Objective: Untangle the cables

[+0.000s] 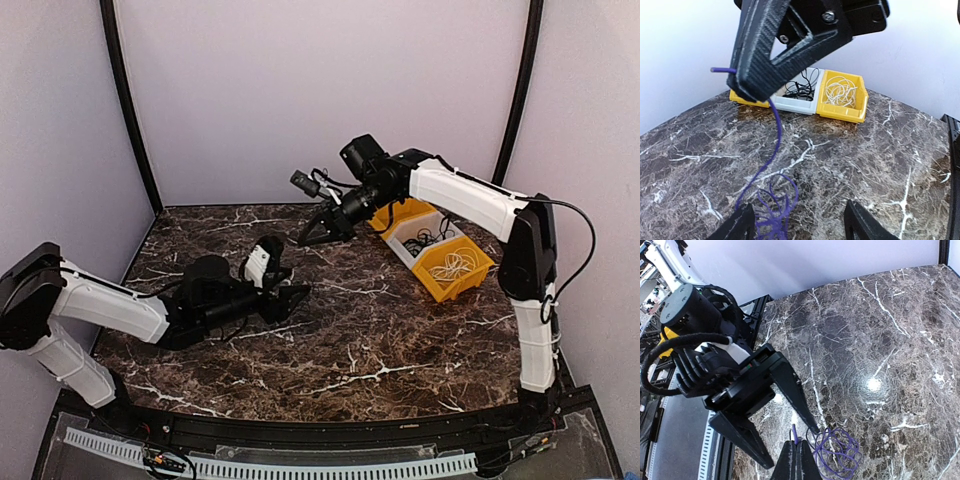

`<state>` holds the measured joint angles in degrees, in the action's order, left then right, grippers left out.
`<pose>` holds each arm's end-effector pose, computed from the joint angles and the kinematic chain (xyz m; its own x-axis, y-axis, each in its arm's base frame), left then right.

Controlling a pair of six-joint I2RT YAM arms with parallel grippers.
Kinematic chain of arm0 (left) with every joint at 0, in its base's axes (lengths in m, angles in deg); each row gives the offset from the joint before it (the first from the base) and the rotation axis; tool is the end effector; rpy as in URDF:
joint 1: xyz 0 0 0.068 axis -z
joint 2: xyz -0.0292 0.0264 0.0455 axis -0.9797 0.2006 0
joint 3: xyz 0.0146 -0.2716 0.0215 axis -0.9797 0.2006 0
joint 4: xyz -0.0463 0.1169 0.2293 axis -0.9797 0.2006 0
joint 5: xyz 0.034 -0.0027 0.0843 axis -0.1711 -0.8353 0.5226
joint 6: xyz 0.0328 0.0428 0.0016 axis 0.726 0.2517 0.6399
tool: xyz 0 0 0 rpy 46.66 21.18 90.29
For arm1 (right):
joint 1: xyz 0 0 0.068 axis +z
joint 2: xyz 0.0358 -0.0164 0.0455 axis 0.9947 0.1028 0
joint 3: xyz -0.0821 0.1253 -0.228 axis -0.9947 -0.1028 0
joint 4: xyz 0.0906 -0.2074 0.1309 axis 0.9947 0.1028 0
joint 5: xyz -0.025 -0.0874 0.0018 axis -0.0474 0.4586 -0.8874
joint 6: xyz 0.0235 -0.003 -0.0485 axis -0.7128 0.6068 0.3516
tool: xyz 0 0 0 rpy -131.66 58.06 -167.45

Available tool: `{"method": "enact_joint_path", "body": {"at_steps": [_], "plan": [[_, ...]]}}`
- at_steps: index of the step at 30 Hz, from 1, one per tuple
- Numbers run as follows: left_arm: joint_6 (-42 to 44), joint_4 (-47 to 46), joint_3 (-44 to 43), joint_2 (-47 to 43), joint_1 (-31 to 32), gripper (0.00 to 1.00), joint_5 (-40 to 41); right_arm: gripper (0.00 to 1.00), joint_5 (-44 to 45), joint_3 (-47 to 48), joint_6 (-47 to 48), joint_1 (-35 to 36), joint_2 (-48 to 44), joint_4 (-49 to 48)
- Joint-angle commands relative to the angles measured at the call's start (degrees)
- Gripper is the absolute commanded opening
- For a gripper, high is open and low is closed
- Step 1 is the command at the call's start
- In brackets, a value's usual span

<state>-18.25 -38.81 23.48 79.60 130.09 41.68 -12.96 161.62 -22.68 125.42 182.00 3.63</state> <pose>0.1877 -0.2369 0.2107 -0.1093 0.0411 -0.9932 0.7757 0.6283 -0.0594 0.3326 0.3305 0.3097 -0.2747 -0.5252 -0.8054 -0.9287 -0.0722 0.3638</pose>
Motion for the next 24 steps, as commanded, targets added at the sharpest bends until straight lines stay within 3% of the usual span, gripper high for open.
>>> {"method": "enact_joint_path", "body": {"at_steps": [1, 5, 8, 14, 24], "plan": [[5.2, -11.2, -2.5, 5.2, 0.0, 0.62, 5.7, 0.0, -3.3, 0.8, -0.5, 0.6, -0.6, 2.5], [7.1, -17.7, -3.8, 10.6, 0.0, 0.52, 8.7, 0.0, -5.2, 0.6, -0.4, 0.6, -2.9, 3.1], [7.5, -19.7, -4.4, 14.7, 0.0, 0.36, 8.9, 0.0, -6.1, 1.2, 0.4, 0.5, -5.4, 3.7], [4.7, -22.1, -2.2, 18.2, 0.0, 0.19, 7.6, 0.0, -9.0, 5.9, 1.9, -0.8, -12.1, 2.9], [3.7, -21.9, 2.0, 18.1, 0.0, 0.07, 13.5, 0.0, -10.9, 9.2, 5.3, -1.6, -21.6, 4.0]]}}
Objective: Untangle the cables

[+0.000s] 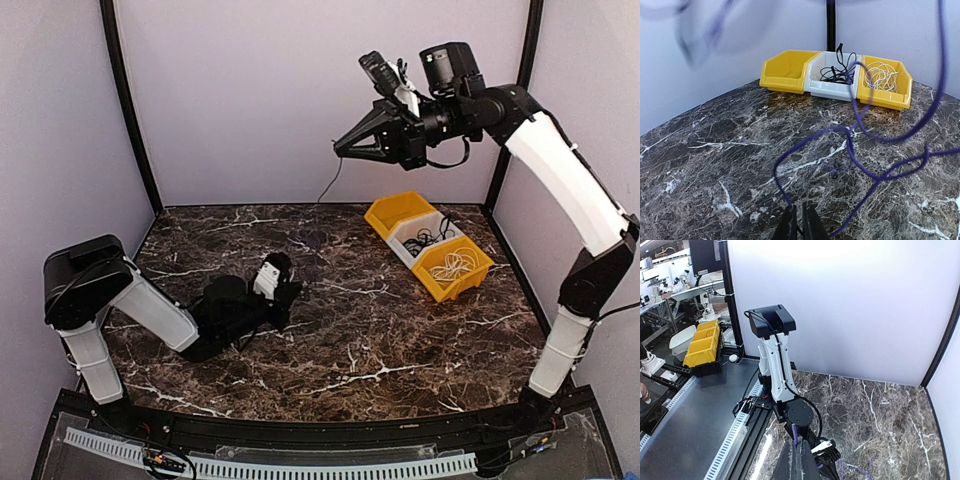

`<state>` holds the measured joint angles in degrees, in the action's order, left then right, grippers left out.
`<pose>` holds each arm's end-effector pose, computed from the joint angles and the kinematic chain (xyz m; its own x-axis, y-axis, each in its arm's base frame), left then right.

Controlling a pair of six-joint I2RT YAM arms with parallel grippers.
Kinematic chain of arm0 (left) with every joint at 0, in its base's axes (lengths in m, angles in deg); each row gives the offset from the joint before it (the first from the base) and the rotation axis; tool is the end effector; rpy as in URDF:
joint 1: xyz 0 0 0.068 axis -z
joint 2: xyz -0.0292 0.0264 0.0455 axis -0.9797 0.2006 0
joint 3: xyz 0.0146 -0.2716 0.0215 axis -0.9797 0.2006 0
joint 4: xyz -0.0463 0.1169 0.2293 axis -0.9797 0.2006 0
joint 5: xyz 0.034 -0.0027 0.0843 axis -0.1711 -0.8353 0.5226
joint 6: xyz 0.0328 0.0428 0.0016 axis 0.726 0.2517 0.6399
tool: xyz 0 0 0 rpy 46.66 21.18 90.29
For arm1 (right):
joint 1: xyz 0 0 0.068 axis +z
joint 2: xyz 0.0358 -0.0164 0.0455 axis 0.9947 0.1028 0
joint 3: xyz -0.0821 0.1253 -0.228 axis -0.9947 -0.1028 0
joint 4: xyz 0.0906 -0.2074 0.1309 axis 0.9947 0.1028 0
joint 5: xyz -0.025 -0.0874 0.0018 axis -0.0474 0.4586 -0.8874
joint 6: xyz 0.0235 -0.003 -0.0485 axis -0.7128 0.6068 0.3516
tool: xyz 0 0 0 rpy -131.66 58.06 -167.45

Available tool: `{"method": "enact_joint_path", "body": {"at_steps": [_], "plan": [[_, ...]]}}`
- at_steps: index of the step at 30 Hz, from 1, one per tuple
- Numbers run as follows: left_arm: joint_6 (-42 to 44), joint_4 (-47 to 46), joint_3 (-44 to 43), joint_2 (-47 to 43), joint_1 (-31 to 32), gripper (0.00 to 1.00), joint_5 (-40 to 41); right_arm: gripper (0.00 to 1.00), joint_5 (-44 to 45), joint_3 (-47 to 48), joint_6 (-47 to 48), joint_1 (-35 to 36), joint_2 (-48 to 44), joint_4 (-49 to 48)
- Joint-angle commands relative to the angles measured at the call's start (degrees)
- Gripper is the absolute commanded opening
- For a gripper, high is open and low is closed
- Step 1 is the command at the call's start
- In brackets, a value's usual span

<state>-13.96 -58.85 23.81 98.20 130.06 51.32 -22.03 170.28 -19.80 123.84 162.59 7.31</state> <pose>0.2074 -0.2519 0.1512 -0.0407 0.0747 -0.9964 0.6659 0.7455 0.0286 0.2531 0.2516 0.4882 0.0434 -0.2071 -0.9774 -0.9677 -0.2518 0.0104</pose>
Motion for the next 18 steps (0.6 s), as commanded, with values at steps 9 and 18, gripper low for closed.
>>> {"method": "enact_joint_path", "body": {"at_steps": [9, 18], "plan": [[-6.7, 1.8, 7.6, -7.3, 0.0, 0.04, 6.5, 0.0, 1.3, -2.4, 0.4, 0.0, -1.6, -1.3], [-10.5, 20.1, 13.4, -33.1, 0.0, 0.3, 2.0, 0.0, 7.7, -6.8, -7.1, 0.8, 3.4, -8.4]]}}
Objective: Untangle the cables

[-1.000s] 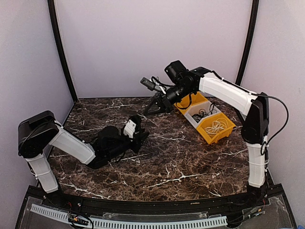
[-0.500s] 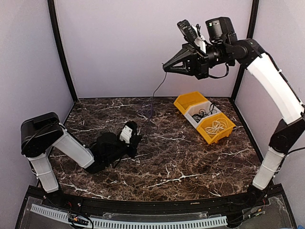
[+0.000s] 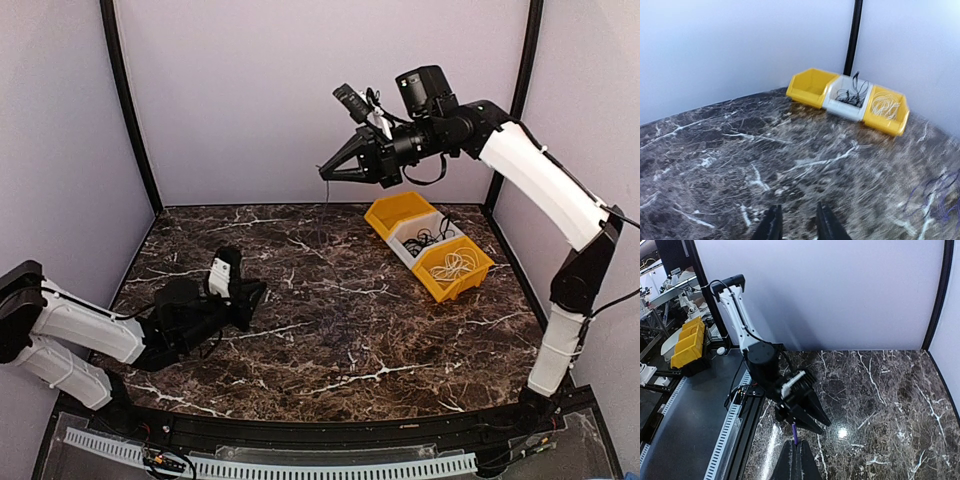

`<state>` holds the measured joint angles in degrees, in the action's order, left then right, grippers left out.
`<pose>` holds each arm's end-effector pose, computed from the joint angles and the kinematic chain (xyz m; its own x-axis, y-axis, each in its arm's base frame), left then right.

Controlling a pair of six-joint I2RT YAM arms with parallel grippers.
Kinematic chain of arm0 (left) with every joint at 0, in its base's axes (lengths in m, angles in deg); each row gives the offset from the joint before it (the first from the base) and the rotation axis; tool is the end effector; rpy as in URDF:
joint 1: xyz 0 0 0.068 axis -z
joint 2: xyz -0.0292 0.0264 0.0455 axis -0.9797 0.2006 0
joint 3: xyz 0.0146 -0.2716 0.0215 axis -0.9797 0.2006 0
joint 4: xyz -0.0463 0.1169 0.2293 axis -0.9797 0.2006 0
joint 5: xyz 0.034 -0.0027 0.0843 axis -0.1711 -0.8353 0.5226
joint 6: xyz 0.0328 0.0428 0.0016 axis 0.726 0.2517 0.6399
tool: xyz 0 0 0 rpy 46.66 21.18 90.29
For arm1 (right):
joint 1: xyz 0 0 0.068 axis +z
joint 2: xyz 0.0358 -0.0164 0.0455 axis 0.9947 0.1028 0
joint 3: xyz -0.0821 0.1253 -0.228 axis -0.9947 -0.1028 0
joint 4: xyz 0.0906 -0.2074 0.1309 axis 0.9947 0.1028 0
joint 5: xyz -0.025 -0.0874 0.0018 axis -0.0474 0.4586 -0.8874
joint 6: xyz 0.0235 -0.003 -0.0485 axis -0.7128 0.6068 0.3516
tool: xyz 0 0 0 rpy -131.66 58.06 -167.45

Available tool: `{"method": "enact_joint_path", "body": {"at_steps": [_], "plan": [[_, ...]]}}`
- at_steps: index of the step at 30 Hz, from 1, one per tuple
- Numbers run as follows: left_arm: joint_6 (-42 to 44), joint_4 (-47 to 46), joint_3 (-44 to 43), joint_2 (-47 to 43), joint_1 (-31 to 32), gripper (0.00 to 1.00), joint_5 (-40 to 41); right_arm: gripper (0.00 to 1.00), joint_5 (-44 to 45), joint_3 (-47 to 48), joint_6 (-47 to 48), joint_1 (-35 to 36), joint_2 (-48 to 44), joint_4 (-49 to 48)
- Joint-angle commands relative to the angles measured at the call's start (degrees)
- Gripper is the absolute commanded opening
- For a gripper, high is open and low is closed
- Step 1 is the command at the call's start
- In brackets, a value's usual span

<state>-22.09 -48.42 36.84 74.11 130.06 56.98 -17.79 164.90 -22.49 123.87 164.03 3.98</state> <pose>0.1647 -0.1926 0.1846 -0.1180 -0.0479 -0.9919 0.5780 0.8088 -0.1078 0.2717 0.2656 0.4562 -0.0414 -0.2815 -0.9587 -0.9803 -0.1741 0.0934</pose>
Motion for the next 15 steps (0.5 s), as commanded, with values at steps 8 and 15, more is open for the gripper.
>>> {"method": "enact_joint_path", "body": {"at_steps": [8, 15], "plan": [[-2.2, 11.2, -3.6, -13.6, 1.3, 0.62, -15.3, 0.0, 5.0, -0.1, -6.1, 2.9, 6.0, -5.5], [-0.6, 5.5, -10.5, -2.2, 2.1, 0.68, -10.0, 0.0, 4.6, 0.6, -6.5, 4.0, 7.3, -5.8]]}}
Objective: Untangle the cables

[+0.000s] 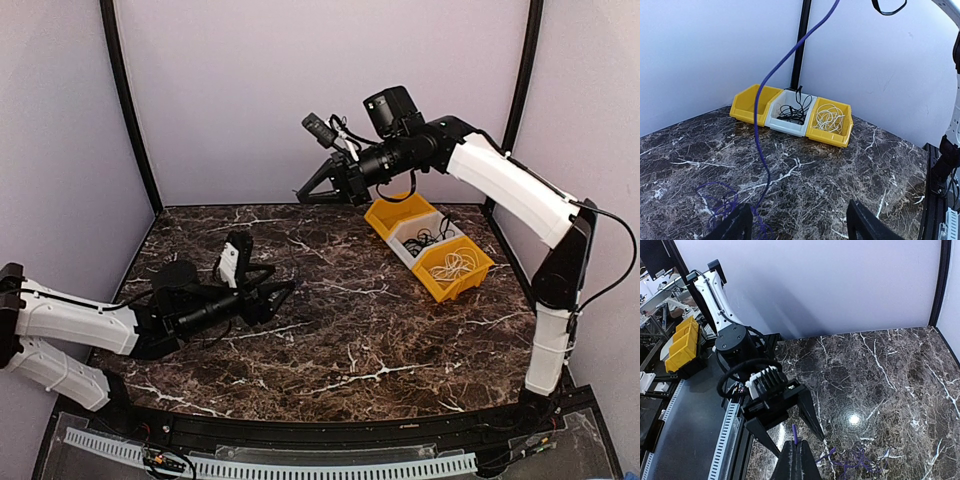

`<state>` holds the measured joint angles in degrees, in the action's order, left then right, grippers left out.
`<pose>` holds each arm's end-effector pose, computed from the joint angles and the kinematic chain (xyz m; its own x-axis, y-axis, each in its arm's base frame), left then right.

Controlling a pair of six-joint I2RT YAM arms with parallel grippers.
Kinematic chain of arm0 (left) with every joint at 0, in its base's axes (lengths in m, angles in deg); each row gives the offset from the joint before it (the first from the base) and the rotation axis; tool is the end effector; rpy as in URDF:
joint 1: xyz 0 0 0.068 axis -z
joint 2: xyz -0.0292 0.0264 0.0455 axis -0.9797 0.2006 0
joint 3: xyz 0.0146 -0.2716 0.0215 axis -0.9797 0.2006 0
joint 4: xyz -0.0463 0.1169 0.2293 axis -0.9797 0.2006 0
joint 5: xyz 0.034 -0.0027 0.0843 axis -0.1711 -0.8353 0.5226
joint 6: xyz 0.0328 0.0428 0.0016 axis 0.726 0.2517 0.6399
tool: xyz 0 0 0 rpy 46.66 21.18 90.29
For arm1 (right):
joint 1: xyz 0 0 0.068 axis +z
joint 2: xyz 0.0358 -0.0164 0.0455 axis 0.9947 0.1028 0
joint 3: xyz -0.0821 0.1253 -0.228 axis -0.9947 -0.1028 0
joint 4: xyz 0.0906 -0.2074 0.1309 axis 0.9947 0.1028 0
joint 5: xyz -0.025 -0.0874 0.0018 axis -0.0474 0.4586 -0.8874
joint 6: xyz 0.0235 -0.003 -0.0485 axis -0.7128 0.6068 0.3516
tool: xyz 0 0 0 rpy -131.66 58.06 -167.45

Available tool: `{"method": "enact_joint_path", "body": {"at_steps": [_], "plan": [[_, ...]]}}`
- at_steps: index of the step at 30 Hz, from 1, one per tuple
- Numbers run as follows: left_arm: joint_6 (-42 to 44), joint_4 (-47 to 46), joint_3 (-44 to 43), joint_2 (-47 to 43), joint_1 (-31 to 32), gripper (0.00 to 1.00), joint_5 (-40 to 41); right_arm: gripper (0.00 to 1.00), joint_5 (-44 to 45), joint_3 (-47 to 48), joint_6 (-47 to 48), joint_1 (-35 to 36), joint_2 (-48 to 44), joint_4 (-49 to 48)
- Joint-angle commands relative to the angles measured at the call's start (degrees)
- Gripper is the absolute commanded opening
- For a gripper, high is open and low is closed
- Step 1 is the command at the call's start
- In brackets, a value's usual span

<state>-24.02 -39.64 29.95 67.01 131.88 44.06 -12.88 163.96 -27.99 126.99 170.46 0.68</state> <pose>0.1571 -0.2090 0.2341 -0.1121 -0.1177 -0.9867 0.7664 0.6219 -0.1612 0.2889 0.3075 0.4118 -0.1623 -0.3701 -0.9147 -0.9695 -0.1126 0.2176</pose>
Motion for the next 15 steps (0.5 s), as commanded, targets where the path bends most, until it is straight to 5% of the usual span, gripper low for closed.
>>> {"method": "enact_joint_path", "body": {"at_steps": [1, 7, 15], "plan": [[1.4, -3.4, -5.3, 6.3, 0.3, 0.68, 6.3, 0.0, -0.5, 1.6, -1.0, 1.0, 1.0, -2.5], [4.4, -7.4, -10.8, 16.1, -0.3, 0.65, 13.6, 0.0, -3.5, 2.2, -0.8, 1.6, 0.6, -2.1], [6.5, -17.7, -9.4, 25.0, -1.7, 0.22, 6.9, 0.0, -4.7, 6.5, 2.2, 1.5, -2.7, -0.4]]}}
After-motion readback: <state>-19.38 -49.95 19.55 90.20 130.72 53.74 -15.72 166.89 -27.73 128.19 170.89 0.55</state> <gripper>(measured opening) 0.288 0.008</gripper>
